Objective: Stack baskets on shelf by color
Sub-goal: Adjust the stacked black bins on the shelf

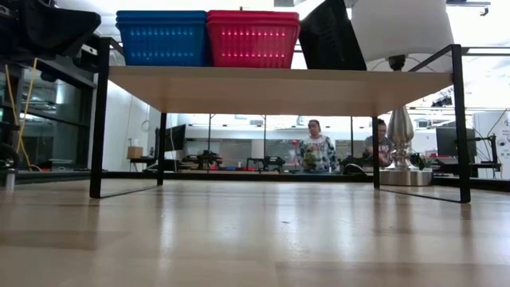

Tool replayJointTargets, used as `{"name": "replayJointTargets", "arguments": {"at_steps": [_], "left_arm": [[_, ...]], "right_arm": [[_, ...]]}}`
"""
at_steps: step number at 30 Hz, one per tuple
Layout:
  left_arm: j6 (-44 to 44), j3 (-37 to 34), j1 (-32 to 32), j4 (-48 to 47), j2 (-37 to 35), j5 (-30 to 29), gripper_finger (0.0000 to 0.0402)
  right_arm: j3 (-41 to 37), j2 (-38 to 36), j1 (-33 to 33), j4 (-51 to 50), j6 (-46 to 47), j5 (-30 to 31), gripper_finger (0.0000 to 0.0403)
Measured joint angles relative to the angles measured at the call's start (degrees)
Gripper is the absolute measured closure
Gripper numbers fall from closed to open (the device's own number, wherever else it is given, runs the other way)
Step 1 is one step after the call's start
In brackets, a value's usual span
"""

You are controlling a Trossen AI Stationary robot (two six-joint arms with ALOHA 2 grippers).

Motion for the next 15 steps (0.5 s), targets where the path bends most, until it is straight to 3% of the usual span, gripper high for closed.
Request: {"name": "replayJointTargets", "arguments": {"at_steps": [4,10,15], "left_arm": [[0.00,0.00,-0.01,0.02,0.02,-0.01,0.0401],[0.00,0.00,0.01,0.02,0.00,0.00,0.0401],[0.00,0.00,0.01,0.00,0.02,0.01,0.0401]], "right_arm": [[2.94,-0.68,2.41,-10.49,9.06,8.08,0.0403],[2.88,1.52,-2.13,-21.61,18.68,8.45,0.0403],[2.85,4.42,-7.09,-22.48,18.22,7.00,0.0403]]}}
